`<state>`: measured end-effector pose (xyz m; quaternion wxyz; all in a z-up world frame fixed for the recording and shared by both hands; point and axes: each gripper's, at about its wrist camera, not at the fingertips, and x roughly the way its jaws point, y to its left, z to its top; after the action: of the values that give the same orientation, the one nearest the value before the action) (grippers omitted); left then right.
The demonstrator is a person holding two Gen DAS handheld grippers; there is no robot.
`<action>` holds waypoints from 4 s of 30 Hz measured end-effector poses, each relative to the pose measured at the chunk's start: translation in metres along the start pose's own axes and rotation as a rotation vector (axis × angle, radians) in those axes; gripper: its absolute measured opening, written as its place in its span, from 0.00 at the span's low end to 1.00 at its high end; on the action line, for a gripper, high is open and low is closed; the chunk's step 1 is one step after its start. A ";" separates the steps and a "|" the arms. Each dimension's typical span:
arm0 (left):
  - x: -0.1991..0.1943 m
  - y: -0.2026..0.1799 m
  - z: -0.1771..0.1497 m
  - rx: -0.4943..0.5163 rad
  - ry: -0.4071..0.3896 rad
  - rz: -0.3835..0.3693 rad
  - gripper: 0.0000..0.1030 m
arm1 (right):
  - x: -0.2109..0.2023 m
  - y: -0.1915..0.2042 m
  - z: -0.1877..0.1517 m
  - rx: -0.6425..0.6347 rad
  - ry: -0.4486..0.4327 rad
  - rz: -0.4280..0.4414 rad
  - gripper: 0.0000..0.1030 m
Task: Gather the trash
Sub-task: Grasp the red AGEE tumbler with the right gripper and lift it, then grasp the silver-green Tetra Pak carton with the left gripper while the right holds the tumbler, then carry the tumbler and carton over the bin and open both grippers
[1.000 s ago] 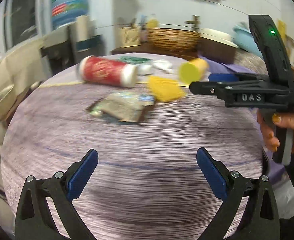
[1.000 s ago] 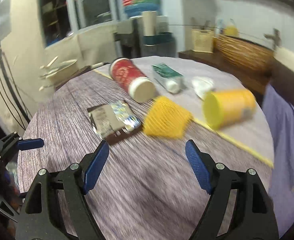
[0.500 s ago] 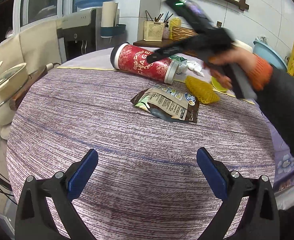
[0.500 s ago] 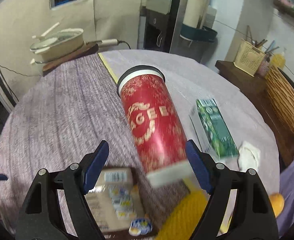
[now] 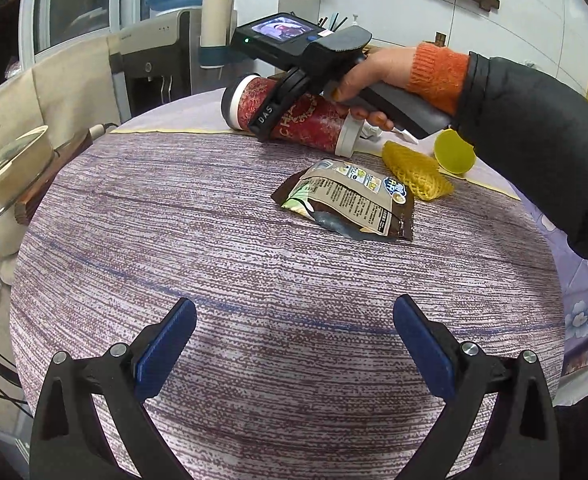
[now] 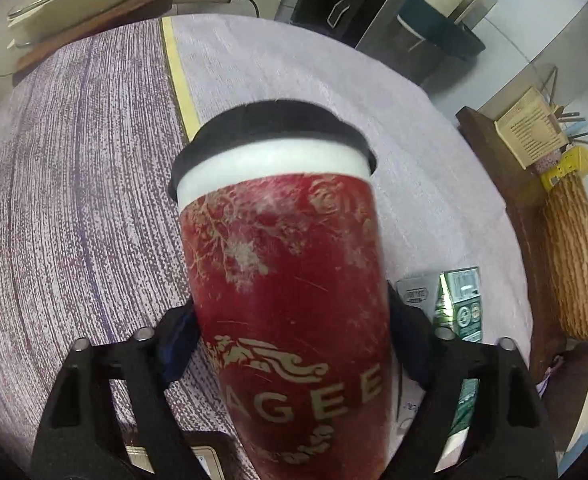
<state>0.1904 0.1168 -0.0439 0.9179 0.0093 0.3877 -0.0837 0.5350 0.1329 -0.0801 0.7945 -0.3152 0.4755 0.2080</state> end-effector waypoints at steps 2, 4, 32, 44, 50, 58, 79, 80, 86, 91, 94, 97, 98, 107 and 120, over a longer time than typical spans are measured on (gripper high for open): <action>0.002 -0.001 0.002 0.004 0.004 -0.001 0.95 | -0.003 0.000 -0.003 -0.002 -0.018 0.006 0.77; 0.006 -0.001 0.006 0.003 0.011 -0.010 0.95 | -0.013 0.000 -0.008 0.006 -0.065 0.019 0.76; 0.102 -0.041 0.166 -0.037 0.084 -0.106 0.95 | -0.215 -0.097 -0.242 0.364 -0.516 -0.048 0.75; 0.237 -0.058 0.261 -0.230 0.303 0.000 0.94 | -0.202 -0.085 -0.340 0.405 -0.498 -0.106 0.75; 0.273 -0.069 0.269 -0.182 0.382 0.098 0.77 | -0.189 -0.079 -0.372 0.434 -0.473 -0.113 0.75; 0.276 -0.079 0.258 -0.102 0.374 0.142 0.48 | -0.186 -0.084 -0.392 0.496 -0.494 -0.119 0.75; 0.056 -0.118 0.196 0.012 -0.077 -0.014 0.47 | -0.212 -0.087 -0.476 0.780 -0.590 -0.102 0.75; 0.039 -0.123 0.189 0.022 -0.106 -0.027 0.47 | -0.214 -0.086 -0.484 0.799 -0.592 -0.113 0.75; -0.019 -0.153 0.153 0.085 -0.210 -0.101 0.48 | -0.212 -0.082 -0.534 0.921 -0.569 -0.162 0.75; -0.045 -0.178 0.117 0.104 -0.211 -0.224 0.48 | -0.184 -0.086 -0.577 1.012 -0.457 -0.188 0.75; -0.049 -0.202 0.098 0.126 -0.197 -0.294 0.48 | -0.154 -0.090 -0.600 1.076 -0.364 -0.184 0.75; -0.044 -0.226 0.082 0.145 -0.168 -0.358 0.48 | -0.119 -0.096 -0.616 1.130 -0.290 -0.139 0.75; -0.042 -0.232 0.077 0.149 -0.160 -0.372 0.48 | -0.110 -0.097 -0.619 1.139 -0.272 -0.132 0.75; -0.013 -0.303 0.037 0.212 -0.075 -0.468 0.47 | 0.002 -0.115 -0.638 1.218 -0.029 -0.029 0.75; 0.026 -0.351 0.003 0.257 0.039 -0.519 0.48 | -0.004 -0.112 -0.640 1.238 0.002 -0.091 0.85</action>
<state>0.1540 -0.2330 -0.0430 0.8495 0.0275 0.3810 -0.3639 0.2046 -0.3944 -0.2656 0.8377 0.1839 0.4946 -0.1408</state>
